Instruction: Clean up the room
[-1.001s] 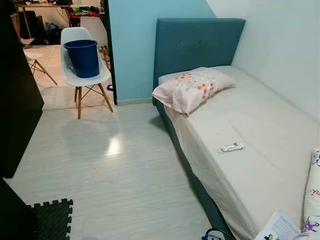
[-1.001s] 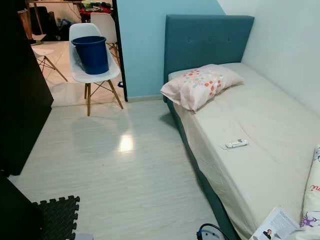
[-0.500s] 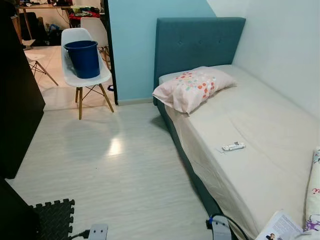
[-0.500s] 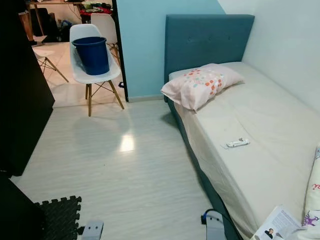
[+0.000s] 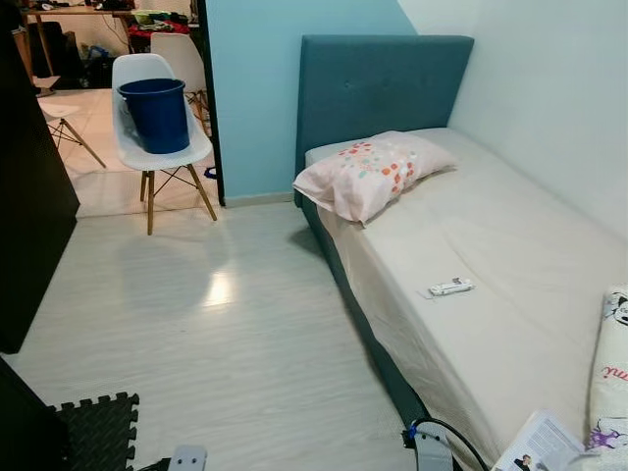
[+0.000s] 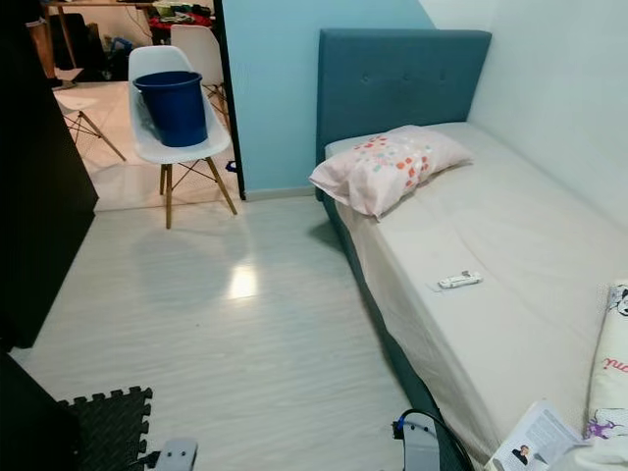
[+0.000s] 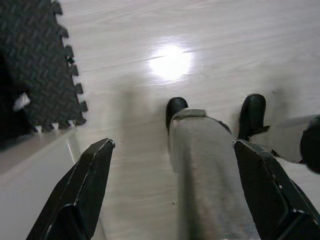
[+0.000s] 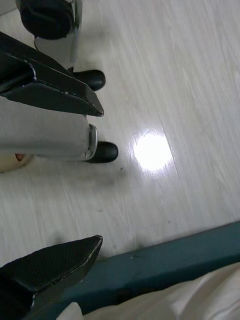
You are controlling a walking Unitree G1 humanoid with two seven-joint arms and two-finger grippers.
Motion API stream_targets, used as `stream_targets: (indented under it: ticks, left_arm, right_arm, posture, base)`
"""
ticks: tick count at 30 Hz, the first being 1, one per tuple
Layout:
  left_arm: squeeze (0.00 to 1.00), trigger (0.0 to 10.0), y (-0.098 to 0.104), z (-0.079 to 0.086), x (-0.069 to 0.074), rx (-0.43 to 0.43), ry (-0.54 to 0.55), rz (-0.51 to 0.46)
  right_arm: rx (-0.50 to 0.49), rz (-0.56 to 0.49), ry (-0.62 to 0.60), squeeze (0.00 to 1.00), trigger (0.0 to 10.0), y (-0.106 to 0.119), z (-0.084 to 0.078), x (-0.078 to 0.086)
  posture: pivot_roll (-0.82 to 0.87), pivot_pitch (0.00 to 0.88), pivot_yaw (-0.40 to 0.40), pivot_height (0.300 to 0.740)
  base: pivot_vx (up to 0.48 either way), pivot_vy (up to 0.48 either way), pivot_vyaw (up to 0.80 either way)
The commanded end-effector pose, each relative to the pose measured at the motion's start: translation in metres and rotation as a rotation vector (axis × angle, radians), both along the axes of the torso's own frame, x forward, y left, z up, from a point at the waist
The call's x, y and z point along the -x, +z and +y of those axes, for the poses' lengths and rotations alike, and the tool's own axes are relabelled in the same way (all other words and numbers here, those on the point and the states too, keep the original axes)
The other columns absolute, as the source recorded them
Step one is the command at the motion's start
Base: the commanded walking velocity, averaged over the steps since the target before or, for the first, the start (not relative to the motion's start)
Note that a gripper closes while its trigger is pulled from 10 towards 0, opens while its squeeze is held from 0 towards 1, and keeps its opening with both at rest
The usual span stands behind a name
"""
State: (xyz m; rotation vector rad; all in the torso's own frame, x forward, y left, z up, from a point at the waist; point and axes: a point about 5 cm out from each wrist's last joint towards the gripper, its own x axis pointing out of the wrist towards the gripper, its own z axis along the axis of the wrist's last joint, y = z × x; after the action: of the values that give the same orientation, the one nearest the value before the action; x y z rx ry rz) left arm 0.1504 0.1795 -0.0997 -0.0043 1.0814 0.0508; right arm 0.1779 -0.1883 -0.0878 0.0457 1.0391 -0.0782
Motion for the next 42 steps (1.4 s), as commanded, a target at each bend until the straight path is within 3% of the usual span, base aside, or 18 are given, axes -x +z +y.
stream_targets:
  ticks: [1, 7, 12, 19, 21, 22, 24, 30, 34, 42]
  left_arm:
    - [0.00, 10.0, 0.000, 0.015, 0.007, -0.044, -0.026, 0.004]
    - [0.00, 10.0, 0.000, 0.022, 0.009, -0.085, -0.035, -0.009]
    - [0.00, 10.0, 0.004, 0.017, -0.003, -0.019, -0.001, -0.037]
    - [0.00, 10.0, 0.006, 0.010, -0.011, -0.012, -0.022, -0.057]
    - [0.00, 10.0, 0.007, -0.013, -0.019, 0.006, -0.065, -0.070]
    - [0.00, 10.0, 0.007, -0.013, -0.019, 0.006, -0.065, -0.070]
    - [0.00, 10.0, 0.009, -0.029, -0.026, 0.021, -0.087, -0.081]
    - [0.00, 10.0, 0.012, -0.041, -0.032, 0.033, -0.110, -0.096]
    - [0.00, 10.0, 0.013, -0.055, -0.034, 0.065, -0.053, -0.112]
    - [0.00, 10.0, 0.016, -0.039, -0.040, 0.068, -0.025, -0.130]
  right_arm:
    - [0.017, 0.007, 0.013, 0.00, 10.0, -0.001, -0.004, 0.003]
    - [0.027, 0.012, 0.043, 0.00, 10.0, -0.001, -0.005, 0.005]
    - [-0.045, -0.023, 0.057, 0.00, 10.0, 0.001, 0.000, -0.001]
    - [-0.044, -0.032, 0.072, 0.00, 10.0, 0.002, 0.000, -0.003]
    - [-0.028, -0.021, 0.053, 0.00, 10.0, 0.001, 0.000, 0.000]
    - [-0.028, -0.021, 0.053, 0.00, 10.0, 0.001, 0.000, 0.000]
    - [-0.003, -0.013, 0.057, 0.00, 10.0, 0.000, 0.001, 0.001]
    - [0.019, -0.001, 0.075, 0.00, 10.0, -0.001, -0.003, 0.003]
    - [0.025, -0.004, 0.052, 0.00, 10.0, 0.000, -0.007, 0.003]
    - [0.020, 0.002, 0.041, 0.00, 10.0, -0.002, -0.007, 0.007]
  posture:
    - [-0.06, 0.000, -0.077, 0.740]
    - [-0.06, 0.000, -0.081, 0.740]
    - [-0.05, 0.000, -0.086, 0.740]
    - [-0.06, 0.000, -0.088, 0.740]
    - [-0.08, 0.000, -0.071, 0.740]
    - [-0.08, 0.000, -0.071, 0.740]
    - [-0.09, 0.000, -0.054, 0.740]
    - [-0.07, 0.000, -0.074, 0.740]
    - [-0.06, 0.000, -0.075, 0.740]
    - [-0.08, 0.000, -0.040, 0.740]
  base:
    - [0.000, 0.000, 0.00]
    - [0.000, 0.000, 0.00]
    - [0.000, 0.000, 0.00]
    - [0.000, 0.000, 0.33]
    - [0.000, 0.000, 0.00]
    - [0.000, 0.000, 0.00]
    - [0.000, 0.000, 0.00]
    - [0.000, 0.000, 0.00]
    - [0.000, 0.000, 0.00]
    - [0.119, 0.000, 0.00]
